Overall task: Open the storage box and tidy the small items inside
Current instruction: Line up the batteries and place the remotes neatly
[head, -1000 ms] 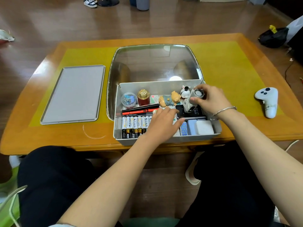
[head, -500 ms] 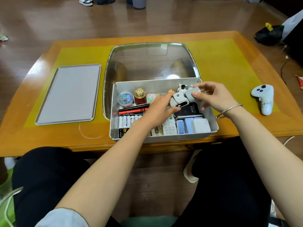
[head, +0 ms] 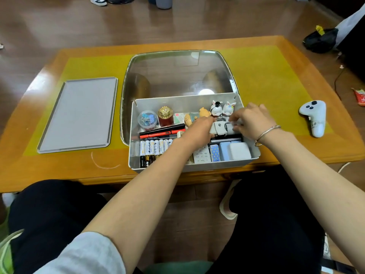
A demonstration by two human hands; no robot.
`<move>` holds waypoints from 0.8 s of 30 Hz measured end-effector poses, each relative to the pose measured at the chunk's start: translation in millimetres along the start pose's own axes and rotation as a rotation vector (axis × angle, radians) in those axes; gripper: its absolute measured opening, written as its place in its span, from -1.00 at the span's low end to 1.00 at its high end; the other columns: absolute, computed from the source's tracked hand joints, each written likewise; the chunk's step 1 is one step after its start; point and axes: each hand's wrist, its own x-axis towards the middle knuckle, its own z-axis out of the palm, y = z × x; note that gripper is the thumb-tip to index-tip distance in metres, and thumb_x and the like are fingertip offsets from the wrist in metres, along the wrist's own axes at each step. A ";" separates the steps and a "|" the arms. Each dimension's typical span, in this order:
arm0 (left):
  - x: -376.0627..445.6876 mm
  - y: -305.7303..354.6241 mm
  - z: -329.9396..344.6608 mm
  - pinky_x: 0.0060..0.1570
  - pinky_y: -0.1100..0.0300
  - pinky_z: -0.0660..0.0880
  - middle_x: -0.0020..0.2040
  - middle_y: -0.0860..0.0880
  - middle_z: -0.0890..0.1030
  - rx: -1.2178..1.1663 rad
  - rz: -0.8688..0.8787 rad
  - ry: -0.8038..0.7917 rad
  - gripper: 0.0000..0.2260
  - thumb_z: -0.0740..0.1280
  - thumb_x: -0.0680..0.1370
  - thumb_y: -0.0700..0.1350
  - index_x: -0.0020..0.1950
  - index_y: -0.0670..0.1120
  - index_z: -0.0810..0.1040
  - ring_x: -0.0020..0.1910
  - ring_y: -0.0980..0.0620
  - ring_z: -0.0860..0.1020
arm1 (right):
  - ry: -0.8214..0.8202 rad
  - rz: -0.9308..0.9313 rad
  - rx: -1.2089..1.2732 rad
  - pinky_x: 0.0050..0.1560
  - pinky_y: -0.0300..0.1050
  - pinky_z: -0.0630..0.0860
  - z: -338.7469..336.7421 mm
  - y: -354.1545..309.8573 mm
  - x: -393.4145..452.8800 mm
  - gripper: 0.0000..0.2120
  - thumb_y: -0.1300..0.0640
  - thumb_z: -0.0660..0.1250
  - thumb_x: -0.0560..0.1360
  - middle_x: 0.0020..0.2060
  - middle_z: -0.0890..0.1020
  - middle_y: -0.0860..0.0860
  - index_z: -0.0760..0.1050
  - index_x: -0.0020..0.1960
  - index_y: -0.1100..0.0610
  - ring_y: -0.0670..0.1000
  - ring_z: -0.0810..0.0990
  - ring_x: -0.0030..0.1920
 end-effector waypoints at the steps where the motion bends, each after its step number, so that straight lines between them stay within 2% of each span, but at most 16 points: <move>1: -1.5 0.2 0.3 0.18 0.04 0.34 0.33 -0.16 0.41 0.007 0.003 0.014 -0.55 0.36 0.53 -0.21 0.39 -0.16 0.34 0.28 -0.16 0.39 | 0.007 -0.003 -0.027 0.03 -0.04 0.21 0.8 -1.2 -0.1 -0.79 0.08 0.37 0.46 0.02 0.64 0.01 0.58 0.08 -0.07 0.08 0.41 0.17; 3: -6.4 0.4 -0.1 0.04 0.04 0.38 0.34 -0.15 0.37 0.002 0.028 0.037 -0.53 0.31 0.52 -0.31 0.41 -0.11 0.32 0.24 -0.17 0.41 | 0.029 -0.007 -0.076 -0.03 -0.03 0.18 3.1 -2.9 -1.3 -0.81 0.07 0.34 0.48 -0.01 0.65 0.02 0.59 0.07 -0.10 0.09 0.40 0.15; 5: -11.7 0.5 0.1 -0.15 0.09 0.34 0.33 -0.15 0.36 0.004 0.064 0.045 -0.46 0.21 0.48 -0.42 0.42 -0.06 0.32 0.15 -0.17 0.46 | 0.045 -0.012 -0.122 -0.08 -0.03 0.13 5.2 -3.7 -3.2 -0.82 0.06 0.31 0.51 -0.07 0.66 0.01 0.60 0.05 -0.12 0.09 0.38 0.13; 7: -15.5 1.0 0.7 -0.20 0.13 0.29 0.34 -0.14 0.35 0.025 0.084 0.045 -0.43 0.17 0.46 -0.44 0.42 -0.05 0.33 0.12 -0.16 0.47 | 0.047 -0.007 -0.150 -0.09 -0.03 0.11 5.8 -4.7 -3.9 -0.81 0.07 0.30 0.51 -0.08 0.66 0.00 0.60 0.05 -0.14 0.08 0.37 0.12; 9: -17.6 2.7 1.1 -0.13 0.14 0.32 0.37 -0.13 0.33 0.050 0.088 0.042 -0.46 0.18 0.48 -0.39 0.44 -0.06 0.33 0.19 -0.16 0.44 | 0.042 0.001 -0.171 -0.08 -0.03 0.11 6.3 -6.4 -4.3 -0.80 0.09 0.29 0.51 -0.02 0.65 -0.03 0.59 0.06 -0.14 0.08 0.36 0.13; 11: -20.2 4.3 0.2 0.08 0.07 0.36 0.41 -0.13 0.29 0.076 0.085 0.018 -0.47 0.18 0.50 -0.36 0.46 -0.08 0.29 0.30 -0.17 0.36 | 0.048 0.009 -0.168 -0.08 -0.03 0.10 7.5 -8.4 -6.2 -0.78 0.12 0.29 0.51 0.05 0.63 -0.06 0.58 0.07 -0.14 0.09 0.35 0.14; 13: -26.8 5.9 -4.5 0.28 -0.02 0.30 0.44 -0.14 0.25 0.078 0.080 0.031 -0.51 0.17 0.52 -0.34 0.45 -0.12 0.30 0.35 -0.18 0.28 | 0.071 0.021 -0.130 -0.06 -0.02 0.11 7.9 -10.7 -10.1 -0.77 0.15 0.27 0.50 0.10 0.61 -0.07 0.58 0.07 -0.12 0.10 0.36 0.14; 16: -43.4 0.9 -23.1 0.38 0.03 0.24 0.40 -0.12 0.31 -0.062 0.002 0.262 -0.67 0.18 0.56 -0.31 0.31 -0.16 0.43 0.38 -0.10 0.26 | 0.151 0.050 -0.038 -0.01 -0.01 0.15 8.7 -13.9 -16.2 -0.74 0.17 0.27 0.48 0.21 0.55 -0.05 0.57 0.12 -0.05 0.13 0.35 0.19; 18: -58.9 -10.9 -42.5 0.32 0.11 0.29 0.31 -0.07 0.39 -0.110 -0.088 0.472 -0.74 0.20 0.58 -0.27 0.26 -0.12 0.46 0.31 -0.01 0.31 | 0.185 0.089 0.014 0.11 0.03 0.21 10.0 -18.4 -18.8 -0.66 0.19 0.28 0.45 0.33 0.44 0.02 0.52 0.20 0.00 0.14 0.31 0.28; 21: -84.9 -44.2 -75.0 0.19 0.17 0.32 0.26 -0.06 0.43 -0.011 -0.244 0.741 -0.72 0.26 0.56 -0.22 0.27 -0.07 0.45 0.25 -0.01 0.38 | 0.122 0.179 0.060 0.31 0.18 0.18 12.7 -28.8 -20.0 -0.57 0.17 0.26 0.47 0.47 0.22 0.08 0.40 0.33 0.04 0.16 0.16 0.42; 24: -105.4 -85.4 -94.7 0.15 -0.01 0.37 0.26 -0.14 0.44 0.149 -0.434 0.869 -0.69 0.28 0.52 -0.24 0.27 -0.11 0.43 0.24 -0.15 0.39 | 0.040 0.242 0.094 0.42 0.29 -0.02 16.9 -36.0 -17.7 -0.56 0.09 0.20 0.52 0.52 0.06 0.04 0.31 0.40 -0.03 0.13 0.02 0.49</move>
